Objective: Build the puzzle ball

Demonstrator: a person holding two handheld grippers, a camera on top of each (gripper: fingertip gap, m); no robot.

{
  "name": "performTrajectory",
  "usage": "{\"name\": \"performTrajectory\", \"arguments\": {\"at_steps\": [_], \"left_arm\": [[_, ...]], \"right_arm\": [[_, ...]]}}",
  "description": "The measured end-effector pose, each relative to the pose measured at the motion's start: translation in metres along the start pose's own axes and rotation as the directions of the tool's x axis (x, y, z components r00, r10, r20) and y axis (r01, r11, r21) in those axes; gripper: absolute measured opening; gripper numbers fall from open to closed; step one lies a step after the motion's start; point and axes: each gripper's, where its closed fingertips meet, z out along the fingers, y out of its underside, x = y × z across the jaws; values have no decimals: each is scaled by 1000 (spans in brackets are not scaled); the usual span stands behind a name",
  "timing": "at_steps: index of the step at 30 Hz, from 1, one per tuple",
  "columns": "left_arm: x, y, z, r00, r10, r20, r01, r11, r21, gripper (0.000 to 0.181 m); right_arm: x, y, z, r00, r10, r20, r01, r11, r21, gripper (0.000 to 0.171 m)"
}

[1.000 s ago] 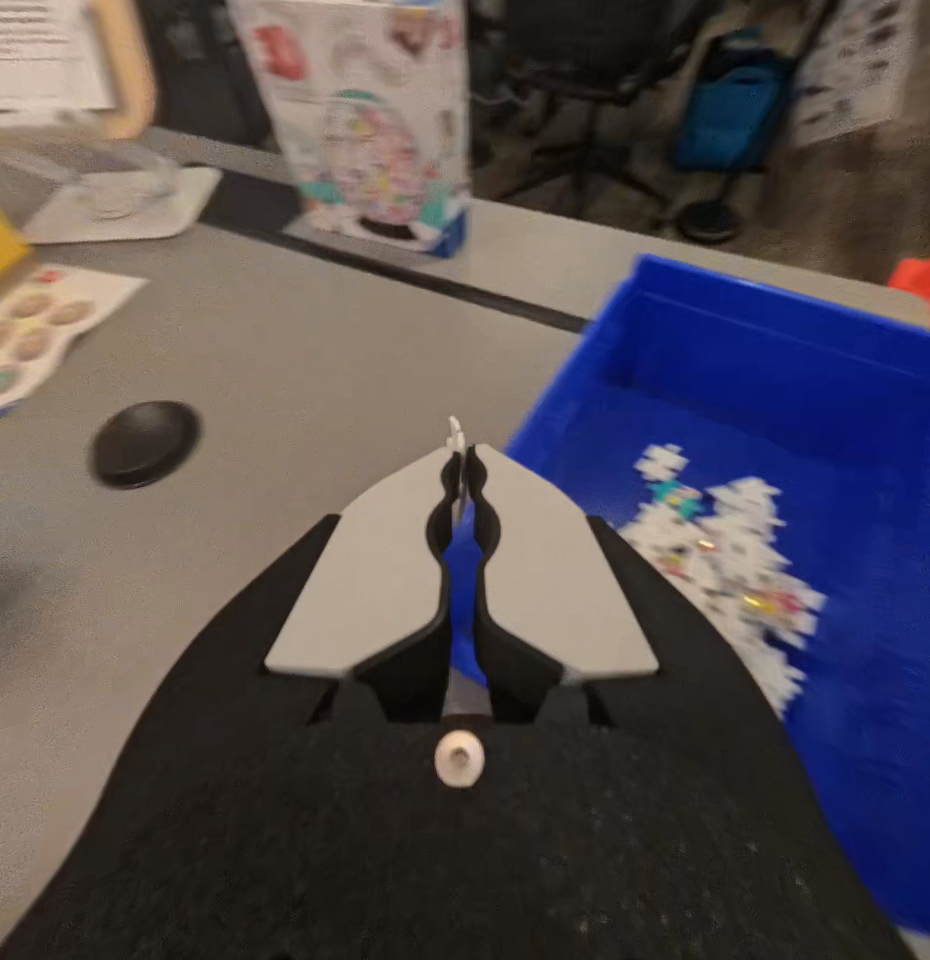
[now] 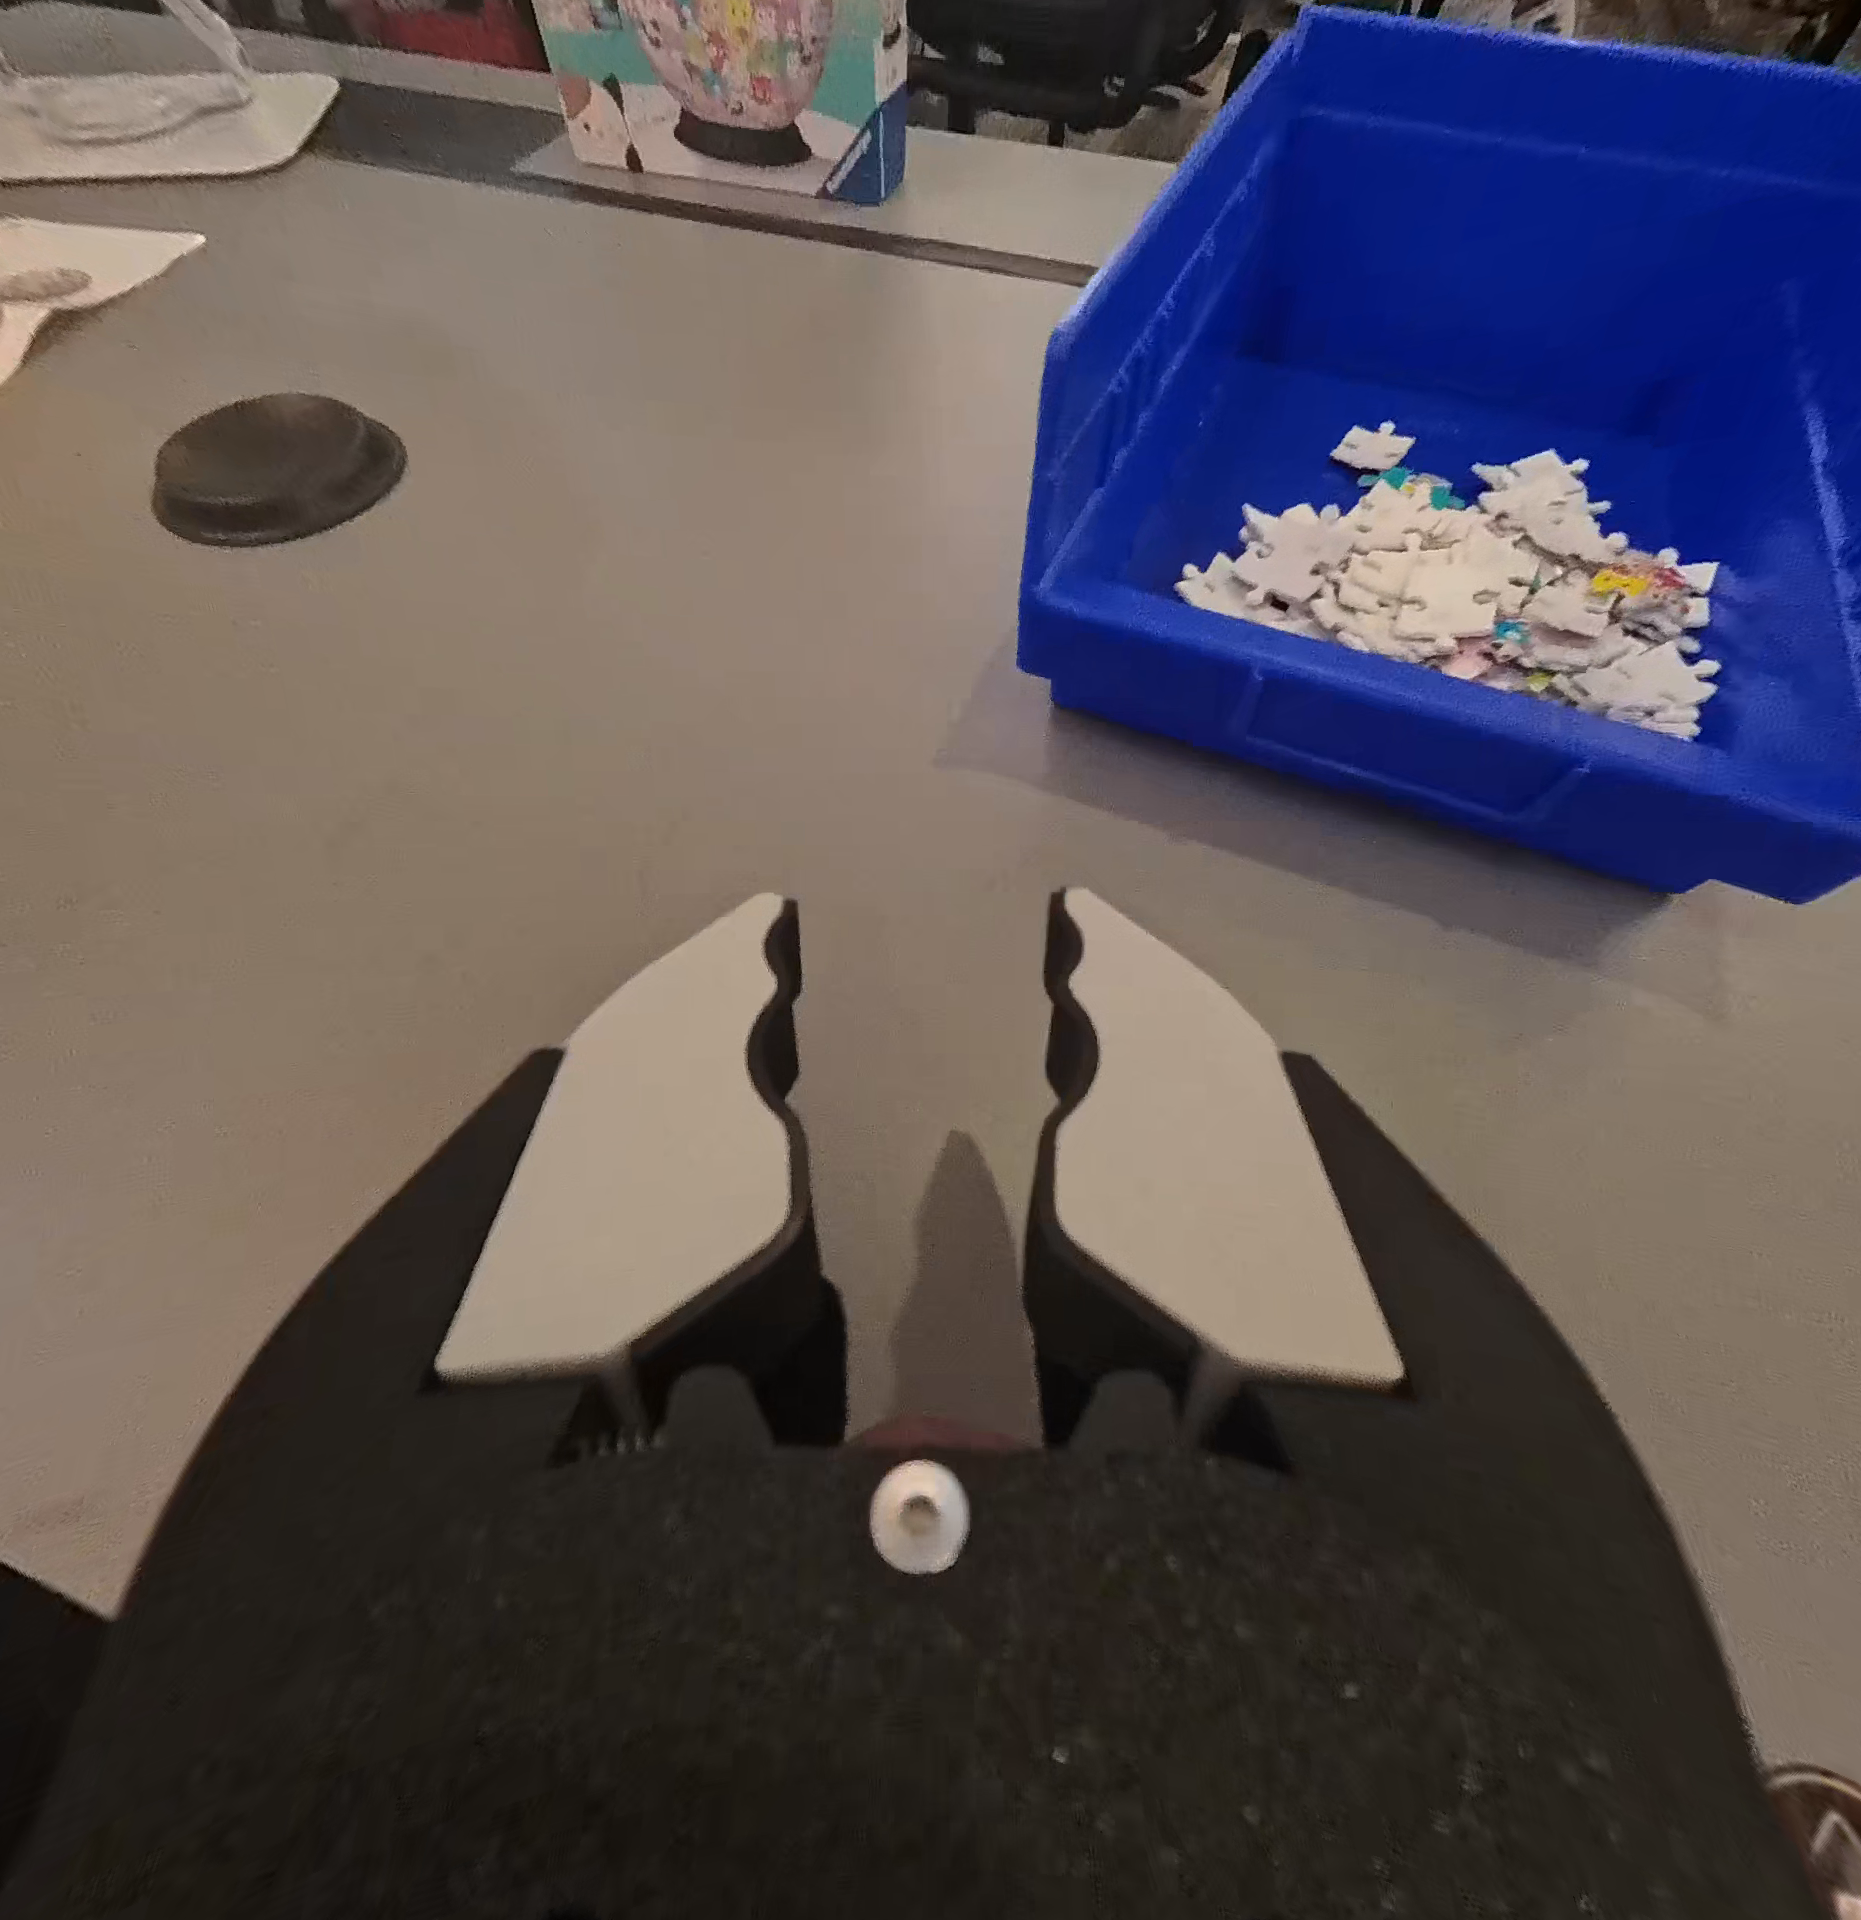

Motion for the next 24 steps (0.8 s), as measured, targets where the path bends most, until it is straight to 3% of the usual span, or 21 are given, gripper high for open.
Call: {"name": "performTrajectory", "arguments": {"at_steps": [4, 12, 24], "left_arm": [[12, 4, 1, 997, -47, -61, 45, 998, -33, 56], [19, 4, 6, 998, 56, -32, -57, 998, -36, 56], [14, 8, 7, 999, 6, -41, -8, 999, -52, 55]], "right_arm": [[5, 4, -8, 999, 42, 11, -42, 999, -1, 43], [6, 5, -13, 984, 159, 76, -161, 987, 13, 40], [-1, 4, -5, 983, 156, 102, -157, 988, 0, 39]]}}
